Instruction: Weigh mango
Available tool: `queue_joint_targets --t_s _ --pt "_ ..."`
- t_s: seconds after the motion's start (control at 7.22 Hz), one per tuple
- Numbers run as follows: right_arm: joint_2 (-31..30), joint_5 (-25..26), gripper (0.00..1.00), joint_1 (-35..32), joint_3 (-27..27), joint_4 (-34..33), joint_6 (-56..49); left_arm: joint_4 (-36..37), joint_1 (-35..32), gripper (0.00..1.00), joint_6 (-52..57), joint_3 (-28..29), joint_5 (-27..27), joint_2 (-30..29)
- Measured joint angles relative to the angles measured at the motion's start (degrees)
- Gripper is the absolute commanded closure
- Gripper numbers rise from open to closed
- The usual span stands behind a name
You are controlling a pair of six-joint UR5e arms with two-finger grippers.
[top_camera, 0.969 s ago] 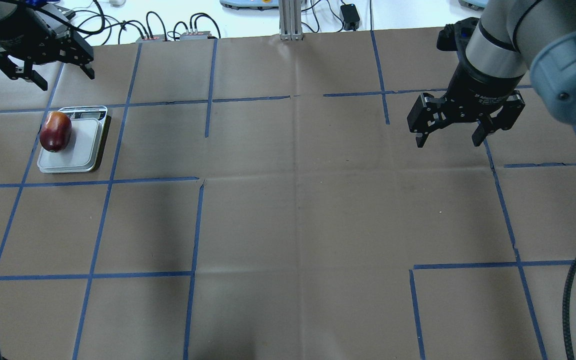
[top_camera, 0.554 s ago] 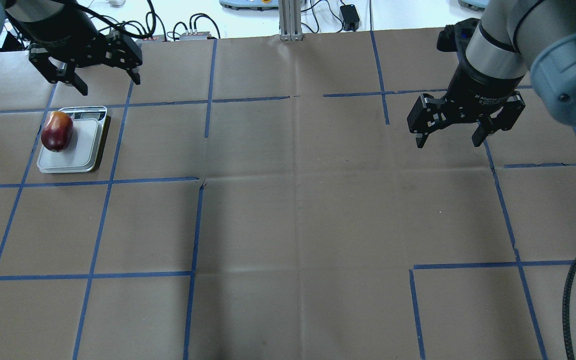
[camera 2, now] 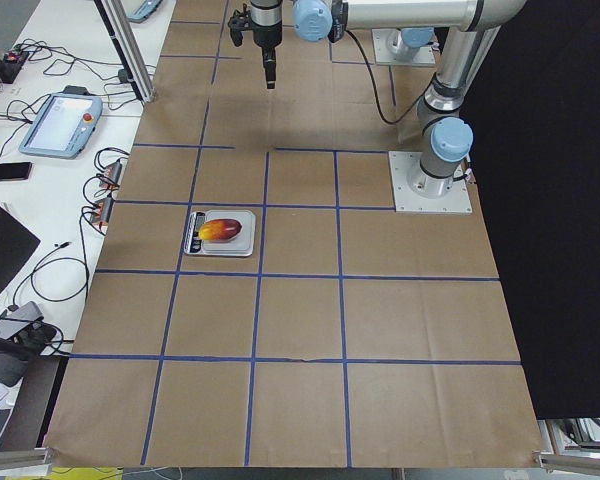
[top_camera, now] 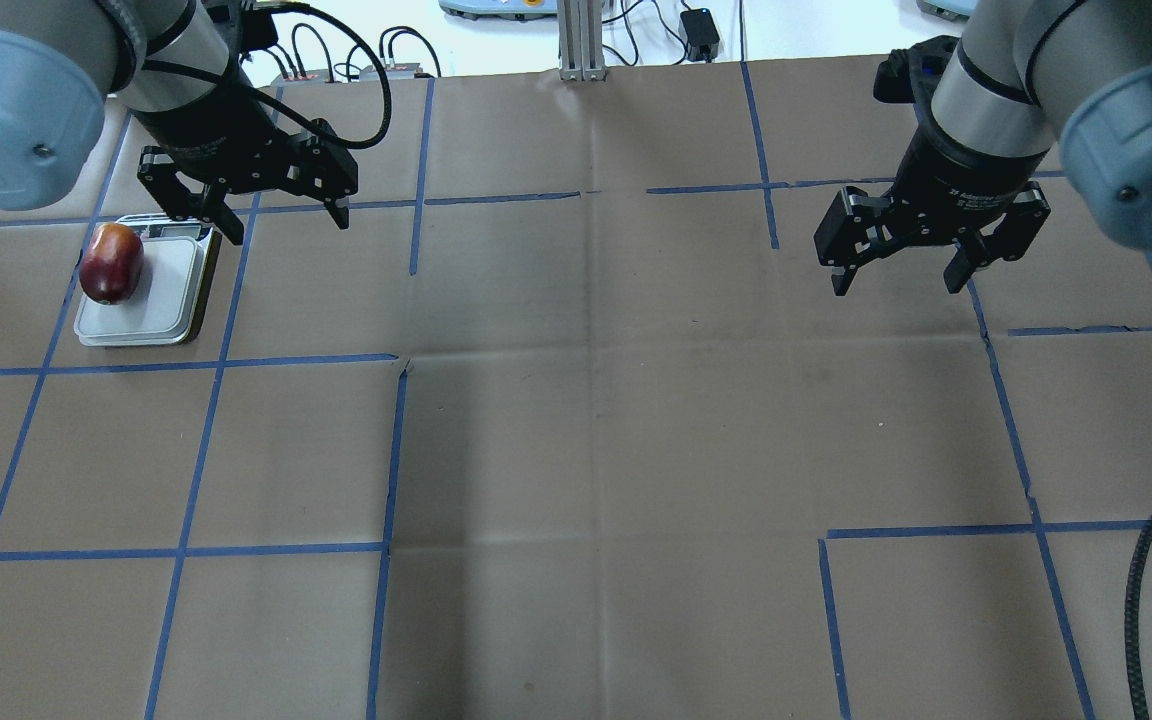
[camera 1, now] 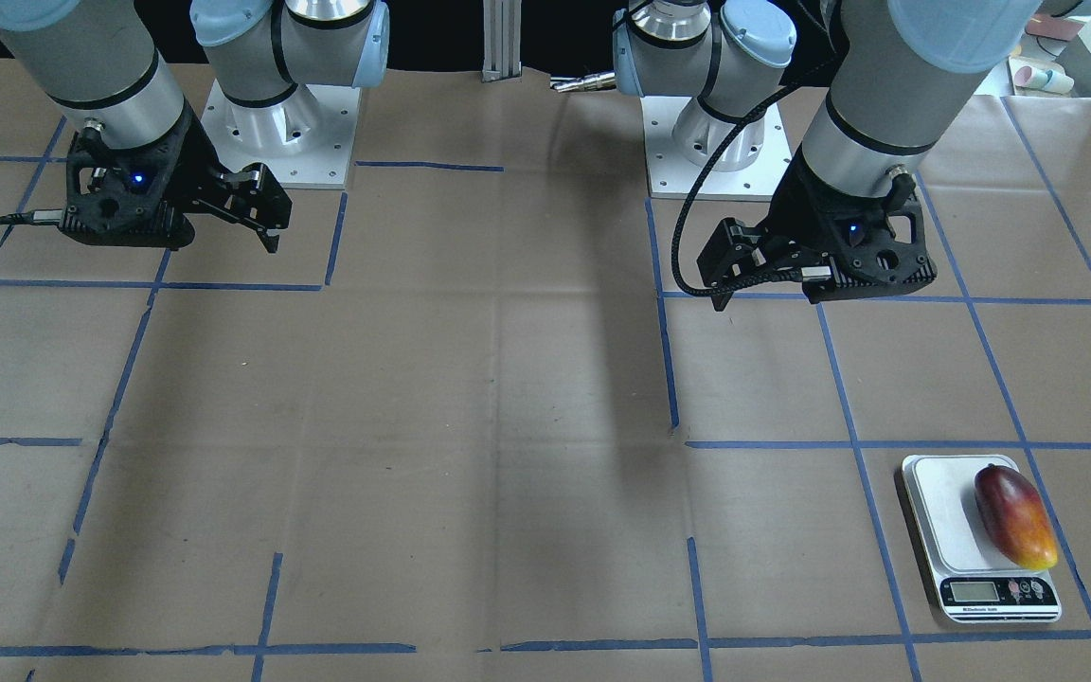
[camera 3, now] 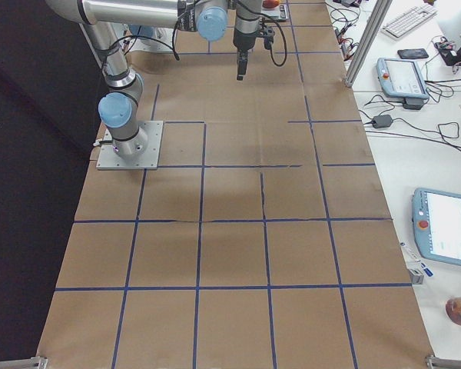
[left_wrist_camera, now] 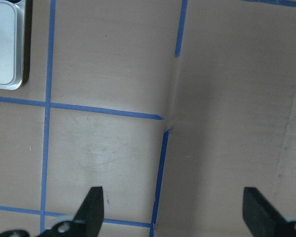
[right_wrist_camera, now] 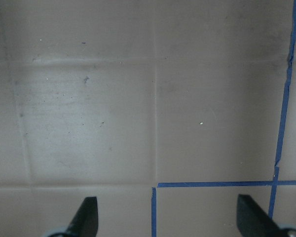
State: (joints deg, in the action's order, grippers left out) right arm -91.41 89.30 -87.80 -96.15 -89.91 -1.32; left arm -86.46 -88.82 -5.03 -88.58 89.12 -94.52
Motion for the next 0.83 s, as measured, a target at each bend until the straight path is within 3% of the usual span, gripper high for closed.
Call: queue_joint_targets --t_s 0.83 --pt "0.0 0.0 0.0 0.0 0.0 0.0 0.0 -0.69 -0.69 0.0 4.54 0.86 0.02 -0.08"
